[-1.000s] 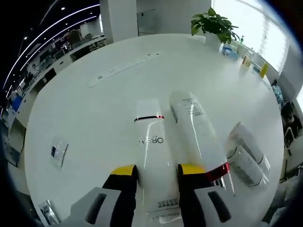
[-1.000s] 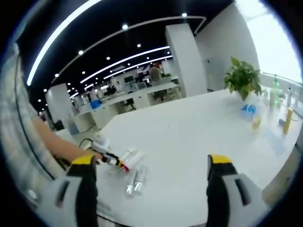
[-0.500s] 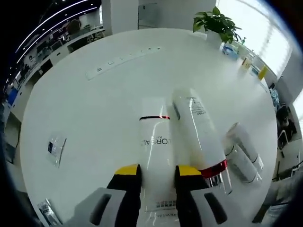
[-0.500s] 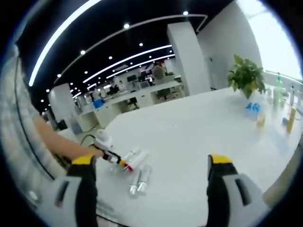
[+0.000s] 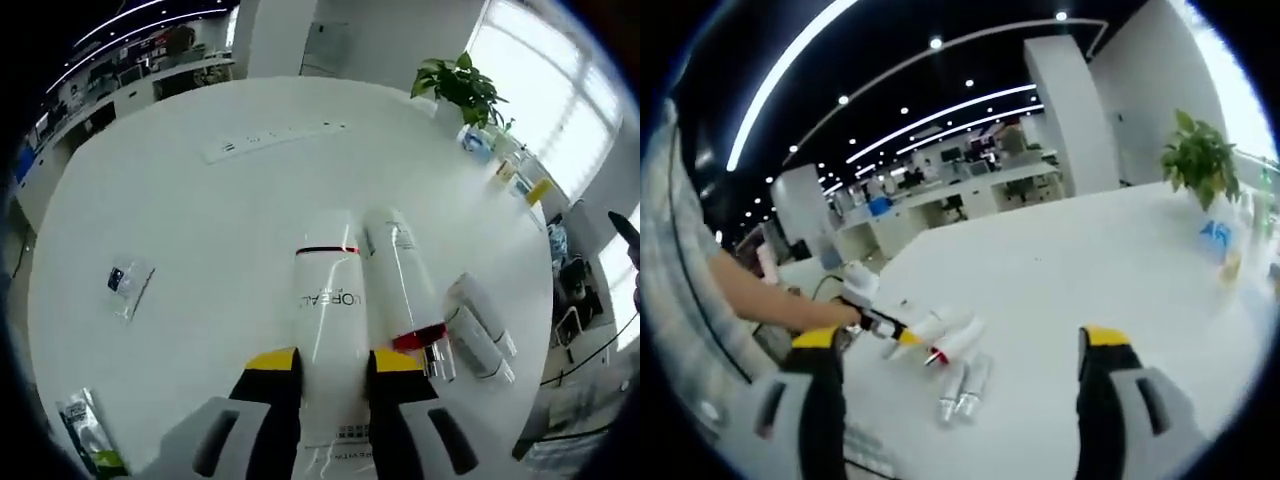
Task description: Arrange the skincare products in the storage area until every visible bottle or jar stands upright without overlapping.
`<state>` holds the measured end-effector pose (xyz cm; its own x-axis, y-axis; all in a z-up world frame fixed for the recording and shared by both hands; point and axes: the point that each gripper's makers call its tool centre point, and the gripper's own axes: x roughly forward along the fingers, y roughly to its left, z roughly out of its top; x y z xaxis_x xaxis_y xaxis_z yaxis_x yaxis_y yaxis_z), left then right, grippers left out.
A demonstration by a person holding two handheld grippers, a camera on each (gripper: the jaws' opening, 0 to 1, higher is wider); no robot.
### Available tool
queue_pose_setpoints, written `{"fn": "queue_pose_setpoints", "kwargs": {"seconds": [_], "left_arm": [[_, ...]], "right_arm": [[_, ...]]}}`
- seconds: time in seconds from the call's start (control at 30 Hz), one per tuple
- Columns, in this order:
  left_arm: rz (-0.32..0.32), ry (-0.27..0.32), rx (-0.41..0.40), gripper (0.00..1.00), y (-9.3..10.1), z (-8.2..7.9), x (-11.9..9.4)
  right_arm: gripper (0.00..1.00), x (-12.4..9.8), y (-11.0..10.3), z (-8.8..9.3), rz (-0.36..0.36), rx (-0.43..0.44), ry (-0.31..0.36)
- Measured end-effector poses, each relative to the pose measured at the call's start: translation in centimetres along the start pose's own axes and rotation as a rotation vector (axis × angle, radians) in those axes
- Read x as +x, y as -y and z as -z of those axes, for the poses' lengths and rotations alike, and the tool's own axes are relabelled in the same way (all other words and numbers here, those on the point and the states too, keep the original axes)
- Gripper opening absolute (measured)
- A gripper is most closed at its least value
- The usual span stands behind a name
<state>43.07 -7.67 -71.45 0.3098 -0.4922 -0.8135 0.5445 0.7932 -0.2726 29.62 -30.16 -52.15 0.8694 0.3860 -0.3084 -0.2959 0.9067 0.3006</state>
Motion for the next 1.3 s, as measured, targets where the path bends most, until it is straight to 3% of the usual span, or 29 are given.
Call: {"fn": "queue_pose_setpoints", "kwargs": {"seconds": [0.13,0.2,0.37,0.5,0.6,0.67,0.8,0.87,1.0,1.13,1.23,1.3], "left_arm": [[0.031,0.036,0.042,0.23,1.0,0.0,-2.0],[0.066,0.051,0.106,0.23,2.1,0.1,-3.0],[0.074,0.044,0.266,0.23,3.6,0.9,-4.7],[0.082,0.044,0.286,0.23,4.5,1.5,-5.9],[0.070,0.027,0.359,0.24,4.7,2.0,-6.5],[0.036,-0.010,0.456,0.24,4.9,2.6,-7.0],[0.062,-0.031,0.495,0.24,6.6,3.7,-7.6],[0.061,-0.049,0.558,0.24,7.1,4.2,-7.8],[0.084,-0.083,0.608,0.24,8.3,5.2,-8.0],[0.118,-0.128,0.710,0.24,10.0,6.2,-8.1],[0.142,-0.129,0.729,0.24,11.4,6.3,-8.2],[0.158,-0.134,0.764,0.24,12.4,6.3,-8.4]], "right_arm": [[0.96,1.7,-1.4,0.2,-0.064,-0.025,-0.028],[0.96,2.6,-1.8,0.2,-0.094,-0.036,-0.042],[0.96,4.4,-3.1,0.6,-0.175,-0.066,-0.086],[0.96,6.0,-3.7,1.6,-0.235,-0.111,-0.149],[0.96,6.9,-4.6,2.0,-0.285,-0.150,-0.193],[0.91,7.3,-5.4,2.7,-0.334,-0.157,-0.237],[0.88,8.4,-7.3,3.8,-0.417,-0.156,-0.285],[0.88,8.8,-8.2,4.8,-0.449,-0.191,-0.331],[0.87,8.8,-9.3,7.3,-0.530,-0.401,-0.451],[0.84,8.6,-10.0,8.4,-0.582,-0.538,-0.501],[0.76,8.4,-10.7,9.8,-0.637,-0.666,-0.550],[0.68,7.8,-11.2,10.6,-0.676,-0.684,-0.590]]}}
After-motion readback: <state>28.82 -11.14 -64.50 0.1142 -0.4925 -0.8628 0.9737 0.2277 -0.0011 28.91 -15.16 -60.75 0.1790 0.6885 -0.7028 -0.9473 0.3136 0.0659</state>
